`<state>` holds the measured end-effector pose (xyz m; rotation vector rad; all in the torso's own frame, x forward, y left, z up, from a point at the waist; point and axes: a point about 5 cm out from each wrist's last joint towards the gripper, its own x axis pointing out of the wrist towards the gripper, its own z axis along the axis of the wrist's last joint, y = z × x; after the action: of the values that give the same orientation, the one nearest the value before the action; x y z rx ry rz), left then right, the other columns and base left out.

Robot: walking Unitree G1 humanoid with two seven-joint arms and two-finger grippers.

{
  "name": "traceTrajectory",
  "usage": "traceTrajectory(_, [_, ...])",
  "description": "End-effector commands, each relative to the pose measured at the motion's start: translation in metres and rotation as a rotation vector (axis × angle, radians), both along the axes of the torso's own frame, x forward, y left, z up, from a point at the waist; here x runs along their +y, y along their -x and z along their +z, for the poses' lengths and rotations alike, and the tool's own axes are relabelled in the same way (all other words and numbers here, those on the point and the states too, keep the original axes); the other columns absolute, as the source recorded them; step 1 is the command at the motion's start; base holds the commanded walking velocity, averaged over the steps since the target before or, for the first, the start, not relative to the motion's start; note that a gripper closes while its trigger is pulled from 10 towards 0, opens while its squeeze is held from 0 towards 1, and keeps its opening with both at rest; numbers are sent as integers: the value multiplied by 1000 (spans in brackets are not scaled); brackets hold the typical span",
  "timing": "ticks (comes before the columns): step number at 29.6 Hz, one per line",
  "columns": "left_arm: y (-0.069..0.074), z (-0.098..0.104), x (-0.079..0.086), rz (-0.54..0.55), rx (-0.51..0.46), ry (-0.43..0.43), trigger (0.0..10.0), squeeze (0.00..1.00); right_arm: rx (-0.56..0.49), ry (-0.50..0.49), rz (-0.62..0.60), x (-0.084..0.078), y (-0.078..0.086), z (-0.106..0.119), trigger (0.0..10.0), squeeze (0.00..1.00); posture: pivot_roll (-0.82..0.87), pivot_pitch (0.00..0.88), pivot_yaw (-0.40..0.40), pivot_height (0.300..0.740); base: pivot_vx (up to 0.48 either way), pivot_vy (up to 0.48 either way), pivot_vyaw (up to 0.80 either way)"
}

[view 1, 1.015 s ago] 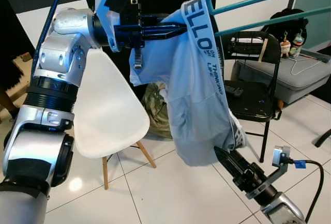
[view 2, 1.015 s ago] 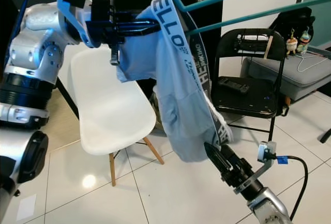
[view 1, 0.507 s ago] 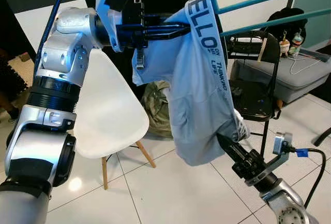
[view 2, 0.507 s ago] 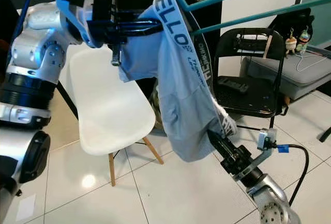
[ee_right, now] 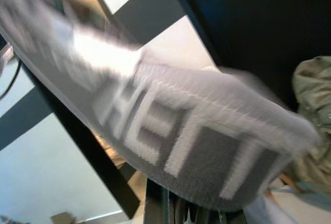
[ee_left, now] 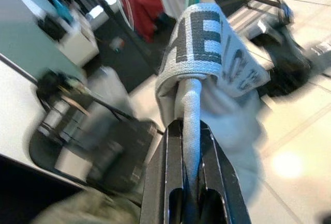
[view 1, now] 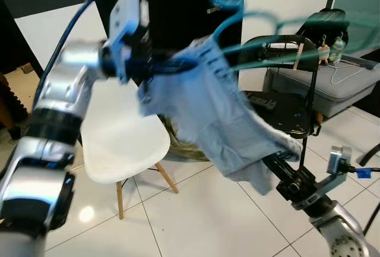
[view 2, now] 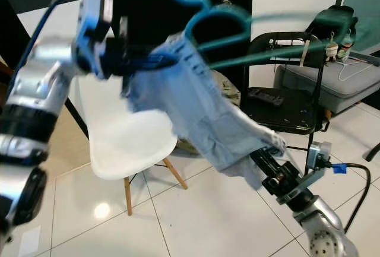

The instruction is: Hang hanger

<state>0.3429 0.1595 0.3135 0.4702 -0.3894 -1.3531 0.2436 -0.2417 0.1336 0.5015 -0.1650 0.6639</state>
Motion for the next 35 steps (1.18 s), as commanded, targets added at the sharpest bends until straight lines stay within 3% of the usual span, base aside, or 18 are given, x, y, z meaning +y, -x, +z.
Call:
traceTrajectory(1, [5, -2, 16, -6, 29, 14, 0, 0, -18, 0, -15, -3, 3, 3, 0, 0, -31, 0, 105, 740, 0, 0, 0])
traceTrajectory(4, [5, -2, 16, -6, 29, 14, 0, 0, -18, 0, -15, -3, 3, 3, 0, 0, -31, 0, 105, 740, 0, 0, 0])
traceTrajectory(11, [14, -7, 35, -8, 74, 67, 0, 0, -18, 16, -47, -13, 4, 6, 0, 0, -21, 0, 102, 740, 0, 0, 0])
traceTrajectory(13, [22, -7, 48, -13, 89, 80, 0, 0, -20, 24, -56, -16, 4, 7, 0, 0, -18, 0, 101, 740, 0, 0, 0])
traceTrajectory(17, [27, -9, 52, -36, 111, 68, 0, 0, -18, 29, -61, -17, 4, 7, 0, 0, -16, 0, 102, 740, 0, 0, 0])
traceTrajectory(20, [32, -13, 56, -55, 137, 41, 0, 0, -16, 32, -65, -19, 5, 7, 0, 0, -16, 0, 102, 740, 0, 0, 0])
traceTrajectory(21, [35, -20, 59, -52, 166, -18, 0, 0, -16, 39, -69, -21, 5, 7, 0, 0, -13, 0, 105, 740, 0, 0, 0])
traceTrajectory(23, [35, -20, 59, -52, 166, -18, 0, 0, -16, 39, -69, -21, 5, 7, 0, 0, -13, 0, 105, 740, 0, 0, 0])
traceTrajectory(24, [37, -29, 62, -37, 191, -88, 0, 0, -19, 48, -73, -24, 5, 9, 0, 0, -12, 0, 105, 740, 0, 0, 0])
traceTrajectory(25, [37, -29, 62, -37, 191, -88, 0, 0, -19, 48, -73, -24, 5, 9, 0, 0, -12, 0, 105, 740, 0, 0, 0])
traceTrajectory(28, [34, -43, 68, 48, 199, -220, 0, 0, -25, 61, -77, -28, 5, 12, 0, 0, -11, 0, 107, 740, 0, 0, 0])
traceTrajectory(31, [31, -47, 71, 139, 178, -278, 0, 0, -32, 68, -78, -30, 5, 14, 0, 0, -11, 0, 107, 740, 0, 0, 0])
traceTrajectory(35, [26, -47, 74, 237, 142, -283, 0, 0, -37, 75, -75, -31, 6, 15, 0, 0, -7, 0, 107, 740, 0, 0, 0])
